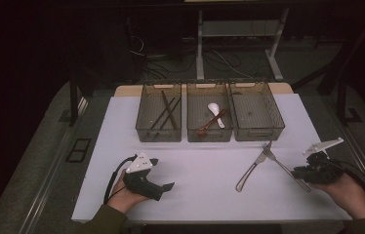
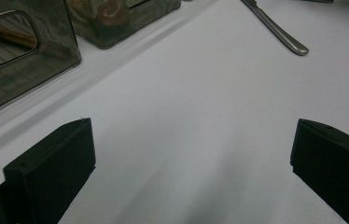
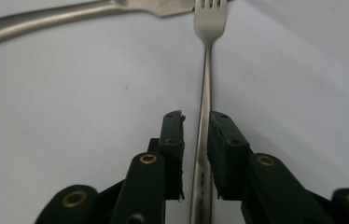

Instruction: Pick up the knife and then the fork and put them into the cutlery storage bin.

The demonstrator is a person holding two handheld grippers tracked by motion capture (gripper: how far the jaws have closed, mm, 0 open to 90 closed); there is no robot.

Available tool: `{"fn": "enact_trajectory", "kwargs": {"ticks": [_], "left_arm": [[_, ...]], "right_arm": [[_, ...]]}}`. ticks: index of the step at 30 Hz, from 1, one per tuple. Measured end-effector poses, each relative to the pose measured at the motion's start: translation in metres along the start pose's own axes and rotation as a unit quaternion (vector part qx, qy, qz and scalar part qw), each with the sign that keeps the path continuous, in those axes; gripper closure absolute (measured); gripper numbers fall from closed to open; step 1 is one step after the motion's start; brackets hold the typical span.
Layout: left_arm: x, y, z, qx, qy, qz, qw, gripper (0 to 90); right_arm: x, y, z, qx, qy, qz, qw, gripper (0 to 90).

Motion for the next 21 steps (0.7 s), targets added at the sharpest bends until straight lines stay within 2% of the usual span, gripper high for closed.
{"fn": "enact_trajectory", "kwargs": {"ticks": [5, 9, 15, 21], "left_arm": [[0.0, 0.0, 0.0, 0.001, 0.0, 0.0, 1.0, 0.0], [0.0, 0.001, 0.0, -0.001, -0.001, 0.001, 1.0, 0.0], [0.0, 0.0, 0.0, -0.001, -0.002, 0.003, 1.0, 0.0], [0.0, 0.0, 0.0, -0.001, -0.003, 0.003, 1.0, 0.0]], "right_arm": [[0.003, -0.006, -0.021, -0.03, -0.009, 0.012, 0.9994, 71.9], [0.004, -0.015, -0.032, -0.06, -0.01, 0.009, 0.9981, 71.7], [0.006, -0.028, -0.042, -0.104, -0.01, 0.007, 0.9945, 72.9], [0.006, -0.038, -0.048, -0.139, 0.002, 0.009, 0.9903, 75.5]]}}
Point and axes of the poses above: each handheld gripper's, and its own axes: y roughly backward along the jaws, z roughly out of its underside, x roughly to its right, the point moved 7 cm from there along -y, roughly forward along the jaws, and after that the axes turned 8 degrees about -x, right-handed, at the moved point
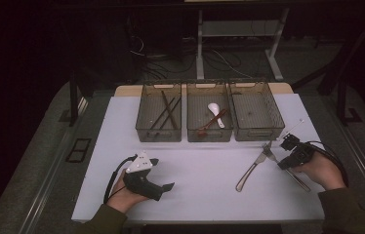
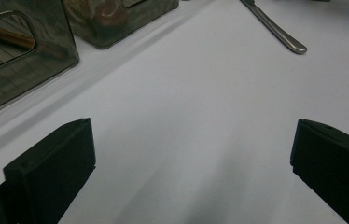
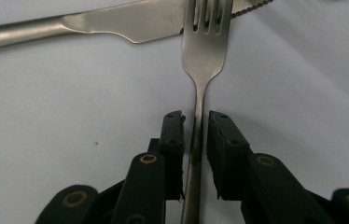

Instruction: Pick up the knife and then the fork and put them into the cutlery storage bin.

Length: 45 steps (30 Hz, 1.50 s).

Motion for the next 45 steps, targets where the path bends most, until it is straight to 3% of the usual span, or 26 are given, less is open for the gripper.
{"fn": "enact_trajectory", "kwargs": {"ticks": [12, 24, 31, 36, 39, 41, 45], "left_arm": [[0.0, -0.001, 0.0, -0.001, 0.0, 0.002, 1.0, 0.0], [0.001, -0.001, 0.0, -0.002, -0.002, 0.004, 1.0, 0.0], [0.001, -0.001, 0.0, -0.001, -0.002, 0.006, 1.0, 0.0], [0.001, -0.001, 0.0, -0.002, -0.003, 0.007, 1.0, 0.0], [0.001, -0.001, 0.0, -0.001, -0.004, 0.008, 1.0, 0.0], [0.002, -0.001, 0.0, -0.001, -0.004, 0.009, 0.9999, 0.0], [0.001, -0.001, 0.001, -0.003, -0.006, 0.011, 0.9999, 0.0]], "right_arm": [[-0.002, -0.004, -0.006, -0.034, 0.019, 0.022, 0.999, 82.9], [0.0, -0.001, -0.004, -0.025, 0.014, 0.018, 0.9994, 84.6], [0.004, 0.016, -0.001, 0.026, 0.002, 0.011, 0.9996, 84.7], [0.006, 0.029, -0.002, 0.078, -0.005, 0.0, 0.997, 84.7], [0.007, 0.036, -0.003, 0.112, -0.009, -0.007, 0.9936, 84.7], [0.007, 0.038, -0.004, 0.122, -0.011, -0.01, 0.9925, 84.8], [0.011, 0.047, -0.005, 0.176, -0.02, -0.018, 0.984, 84.8]]}}
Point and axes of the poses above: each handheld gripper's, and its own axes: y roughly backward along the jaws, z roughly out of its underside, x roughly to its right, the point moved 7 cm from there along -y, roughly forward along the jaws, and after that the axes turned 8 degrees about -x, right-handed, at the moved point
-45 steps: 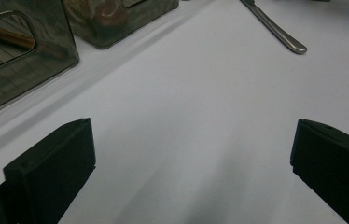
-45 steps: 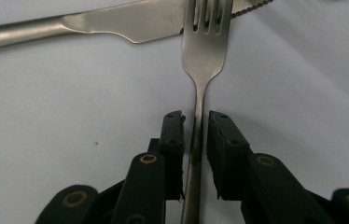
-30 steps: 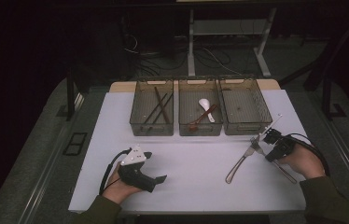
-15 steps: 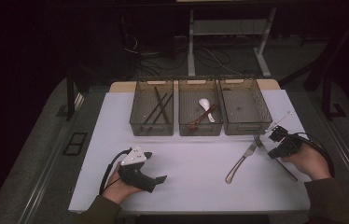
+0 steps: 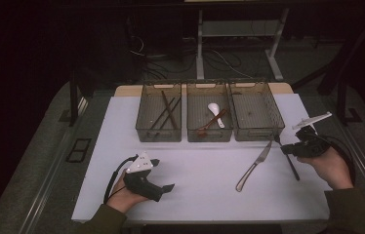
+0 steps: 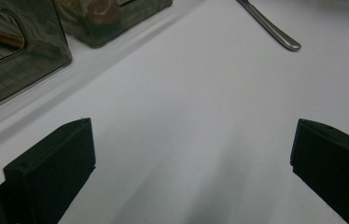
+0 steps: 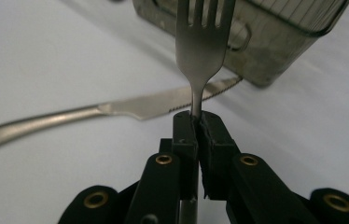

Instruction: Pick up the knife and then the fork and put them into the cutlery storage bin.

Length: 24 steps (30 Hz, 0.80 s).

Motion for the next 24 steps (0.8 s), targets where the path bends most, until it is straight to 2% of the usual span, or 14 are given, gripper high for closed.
{"fn": "enact_trajectory", "kwargs": {"ticks": [5, 10, 18, 24], "left_arm": [[0.0, 0.0, 0.0, 0.0, 0.0, 0.001, 1.0, 0.0], [0.0, 0.0, 0.0, -0.001, -0.001, 0.001, 1.0, 0.0], [0.0, 0.0, 0.001, 0.001, -0.002, 0.005, 1.0, 0.0], [-0.001, 0.0, 0.001, 0.003, -0.002, 0.007, 1.0, 0.0]], "right_arm": [[0.004, 0.007, -0.003, 0.05, -0.013, -0.008, 0.9986, 84.9], [0.007, 0.012, -0.006, 0.099, -0.02, -0.014, 0.9948, 84.9], [0.009, 0.02, -0.012, 0.177, -0.025, -0.023, 0.9837, 84.9], [0.012, 0.026, -0.019, 0.213, -0.026, -0.027, 0.9763, 84.9]]}}
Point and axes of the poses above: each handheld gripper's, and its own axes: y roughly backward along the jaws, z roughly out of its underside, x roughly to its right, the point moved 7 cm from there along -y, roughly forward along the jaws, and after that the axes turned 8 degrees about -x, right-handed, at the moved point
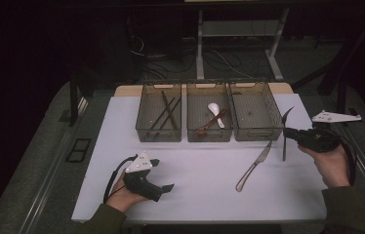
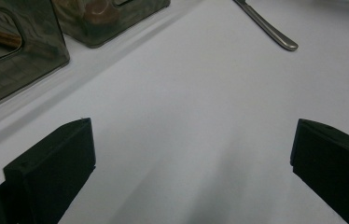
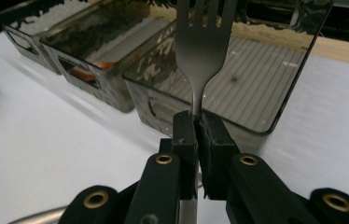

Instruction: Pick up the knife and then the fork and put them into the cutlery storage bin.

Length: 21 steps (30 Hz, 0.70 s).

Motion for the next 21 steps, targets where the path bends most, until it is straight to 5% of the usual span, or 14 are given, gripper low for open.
{"fn": "enact_trajectory", "kwargs": {"ticks": [21], "left_arm": [[-0.002, 0.0, 0.0, 0.008, -0.002, 0.004, 1.0, 0.0]], "right_arm": [[0.004, 0.0, -0.058, 0.064, 0.012, 0.011, 0.9978, 84.8]]}}
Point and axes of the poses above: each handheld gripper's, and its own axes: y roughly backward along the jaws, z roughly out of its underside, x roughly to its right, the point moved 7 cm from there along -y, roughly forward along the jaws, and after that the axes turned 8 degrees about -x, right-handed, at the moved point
